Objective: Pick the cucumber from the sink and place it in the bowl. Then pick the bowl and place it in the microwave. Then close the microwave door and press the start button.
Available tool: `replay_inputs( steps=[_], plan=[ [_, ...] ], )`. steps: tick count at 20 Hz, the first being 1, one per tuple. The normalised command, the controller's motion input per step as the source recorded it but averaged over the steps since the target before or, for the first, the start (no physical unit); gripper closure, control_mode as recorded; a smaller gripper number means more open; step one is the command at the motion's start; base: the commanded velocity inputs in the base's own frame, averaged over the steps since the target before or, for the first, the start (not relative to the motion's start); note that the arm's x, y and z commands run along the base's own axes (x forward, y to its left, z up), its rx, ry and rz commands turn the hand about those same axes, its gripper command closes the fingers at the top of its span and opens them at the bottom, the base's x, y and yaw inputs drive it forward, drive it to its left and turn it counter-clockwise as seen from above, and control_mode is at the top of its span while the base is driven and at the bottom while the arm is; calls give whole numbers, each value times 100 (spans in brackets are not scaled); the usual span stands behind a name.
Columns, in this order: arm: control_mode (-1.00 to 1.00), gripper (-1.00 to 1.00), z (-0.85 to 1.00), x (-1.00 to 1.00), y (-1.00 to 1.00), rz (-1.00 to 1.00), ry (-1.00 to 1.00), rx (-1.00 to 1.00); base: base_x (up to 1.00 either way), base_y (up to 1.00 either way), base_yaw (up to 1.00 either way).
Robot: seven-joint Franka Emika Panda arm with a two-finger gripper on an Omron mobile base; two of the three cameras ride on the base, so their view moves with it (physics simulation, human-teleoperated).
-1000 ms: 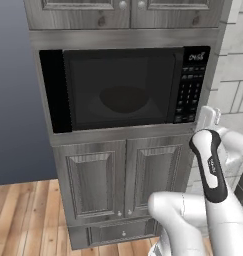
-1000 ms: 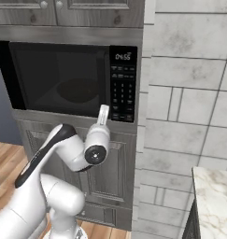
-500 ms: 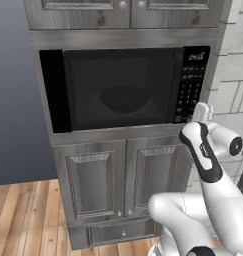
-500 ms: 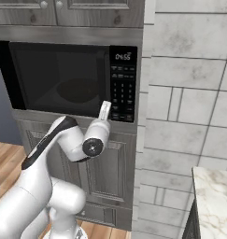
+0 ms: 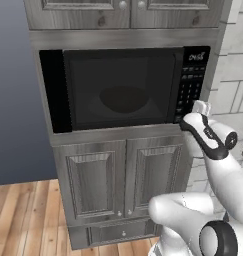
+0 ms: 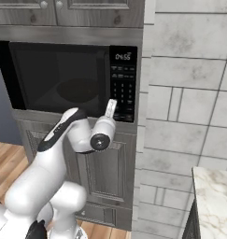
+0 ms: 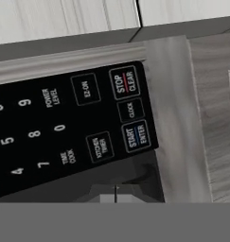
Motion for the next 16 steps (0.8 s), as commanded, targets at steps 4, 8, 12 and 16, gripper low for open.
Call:
replay_inputs(
  steps=[4,8,12,16],
  plan=[
    [-100,100,-29,23,-3,0,0,0,0,0,0],
    [-100,100,-31,10,0,0,0,0,0,0,0],
    [-100,100,-6,22,0,0,0,0,0,0,0],
    [-100,100,7,31,0,0,0,0,0,0,0]
  ],
)
